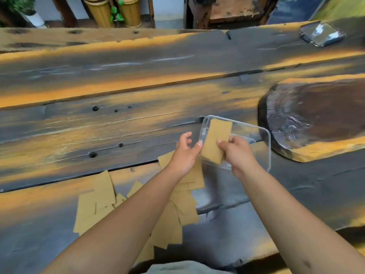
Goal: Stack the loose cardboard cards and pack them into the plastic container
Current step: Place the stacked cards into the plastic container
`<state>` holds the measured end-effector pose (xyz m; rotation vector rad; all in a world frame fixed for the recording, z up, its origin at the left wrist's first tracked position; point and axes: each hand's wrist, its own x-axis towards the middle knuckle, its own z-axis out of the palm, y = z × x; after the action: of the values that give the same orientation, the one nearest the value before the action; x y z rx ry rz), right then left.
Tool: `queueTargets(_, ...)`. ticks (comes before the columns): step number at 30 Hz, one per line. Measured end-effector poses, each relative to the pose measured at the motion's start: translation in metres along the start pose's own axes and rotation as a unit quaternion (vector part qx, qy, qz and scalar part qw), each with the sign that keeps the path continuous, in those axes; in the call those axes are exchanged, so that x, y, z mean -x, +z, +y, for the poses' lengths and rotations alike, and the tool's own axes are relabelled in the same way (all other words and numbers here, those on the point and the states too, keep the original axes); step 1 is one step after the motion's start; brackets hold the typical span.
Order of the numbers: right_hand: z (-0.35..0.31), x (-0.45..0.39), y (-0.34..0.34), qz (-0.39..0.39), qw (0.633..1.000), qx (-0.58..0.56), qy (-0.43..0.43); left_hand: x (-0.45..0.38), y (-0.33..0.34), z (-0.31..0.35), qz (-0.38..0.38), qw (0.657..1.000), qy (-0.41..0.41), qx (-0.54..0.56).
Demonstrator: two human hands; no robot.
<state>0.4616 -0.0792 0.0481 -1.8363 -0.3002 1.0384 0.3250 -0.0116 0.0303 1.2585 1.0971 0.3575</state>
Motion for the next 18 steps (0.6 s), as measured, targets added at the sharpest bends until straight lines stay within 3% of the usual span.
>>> queueTargets(4, 0.004, -0.054, -0.041, 0.035, 0.998, -0.003, 0.061, -0.014, 0.017, -0.017, -0.022, 0.984, 0.052, -0.169)
queueTargets(8, 0.015, -0.090, -0.045, 0.014, 0.991, 0.059, 0.121, -0.020, 0.028, -0.035, -0.042, 0.943, 0.070, -0.323)
queueTargets(18, 0.049, -0.126, -0.017, -0.034, 0.972, 0.198, 0.124, -0.011, 0.034, -0.050, -0.013, 0.898, 0.141, -0.416)
